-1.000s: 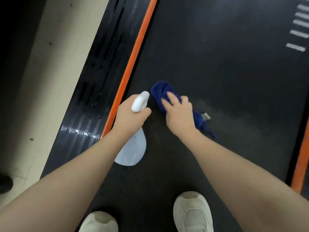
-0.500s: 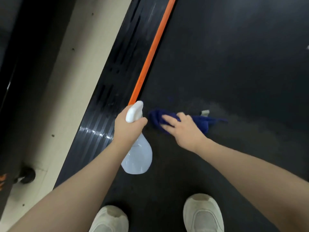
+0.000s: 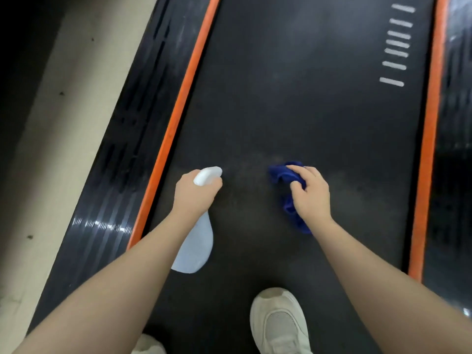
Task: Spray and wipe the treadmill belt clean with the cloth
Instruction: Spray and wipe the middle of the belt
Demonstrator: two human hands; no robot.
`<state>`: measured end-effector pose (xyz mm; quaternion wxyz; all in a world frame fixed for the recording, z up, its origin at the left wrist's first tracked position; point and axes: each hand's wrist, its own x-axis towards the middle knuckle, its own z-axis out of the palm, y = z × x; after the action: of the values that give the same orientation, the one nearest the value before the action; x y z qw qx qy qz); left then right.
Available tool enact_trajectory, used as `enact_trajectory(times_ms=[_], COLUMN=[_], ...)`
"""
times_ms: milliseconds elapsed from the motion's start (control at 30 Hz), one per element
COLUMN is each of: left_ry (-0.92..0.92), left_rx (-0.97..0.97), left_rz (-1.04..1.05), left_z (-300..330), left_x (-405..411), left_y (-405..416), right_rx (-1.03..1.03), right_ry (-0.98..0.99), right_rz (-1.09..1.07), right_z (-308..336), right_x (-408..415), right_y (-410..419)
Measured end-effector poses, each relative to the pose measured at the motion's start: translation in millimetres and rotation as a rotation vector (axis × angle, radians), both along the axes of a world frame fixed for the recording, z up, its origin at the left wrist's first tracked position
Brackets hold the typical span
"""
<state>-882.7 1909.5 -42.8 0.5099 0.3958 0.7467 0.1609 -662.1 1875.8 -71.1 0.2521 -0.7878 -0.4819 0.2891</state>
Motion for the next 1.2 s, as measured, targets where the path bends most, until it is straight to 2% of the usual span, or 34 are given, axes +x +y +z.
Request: enact_trajectory(times_ms=[67, 167, 233, 333, 433, 567, 633, 733, 767, 833, 933, 967, 1000, 1033, 1133, 1167, 1200], left_ry=[-0.061, -0.152, -0.148, -0.117, -0.084, -0.074, -0.044, 0.015, 0.025, 0.031, 0.049, 0.047, 0.042, 0.036, 0.025, 0.022, 0.016], left_rx=[0.016, 0.014, 0.009, 0.029, 0.089, 0.207, 0.252, 0.324, 0.346, 0.379, 0.393, 0.392, 0.39, 0.383, 0.339, 0.332, 0.328], left_rz=[0.0, -0.218, -0.253, -0.121, -0.086, -0.047, -0.045, -0.127, -0.148, -0.145, -0.113, -0.108, -0.102, -0.1, -0.119, -0.122, -0.117], left_z=[5, 13, 12, 12, 16, 27, 29, 33, 32, 27, 23, 24, 26, 28, 28, 26, 23], left_x=[22, 63, 85, 85, 62, 25, 15, 7, 7, 5, 5, 6, 6, 7, 9, 9, 10], left_y=[-1, -6, -10, -6, 4, 18, 28, 35, 35, 32, 30, 30, 30, 30, 32, 33, 33], right_rx=[0.015, 0.017, -0.007, -0.006, 0.026, 0.003, 0.044, 0.194, 0.236, 0.326, 0.151, 0.14, 0.194, 0.262, 0.316, 0.335, 0.348], right_ry=[0.071, 0.121, 0.066, 0.004, -0.073, -0.235, -0.34, -0.299, -0.304, -0.399, -0.354, -0.345, -0.351, -0.34, -0.343, -0.353, -0.374], right_rz=[-0.163, -0.306, -0.21, 0.008, 0.219, 0.236, 0.459, 0.971, 1.064, 1.007, 0.53, 0.457, 0.479, 0.602, 1.168, 1.243, 1.211], right_z=[4, 9, 11, 7, -4, -33, -45, -56, -60, -67, -58, -55, -55, -58, -60, -62, -65], right_x=[11, 22, 26, 21, 9, -14, -37, -57, -52, -38, -37, -44, -51, -58, -58, -49, -40], right_y=[-6, -13, -16, -10, 11, 59, 56, 29, 33, 61, 96, 92, 81, 64, 27, 35, 49])
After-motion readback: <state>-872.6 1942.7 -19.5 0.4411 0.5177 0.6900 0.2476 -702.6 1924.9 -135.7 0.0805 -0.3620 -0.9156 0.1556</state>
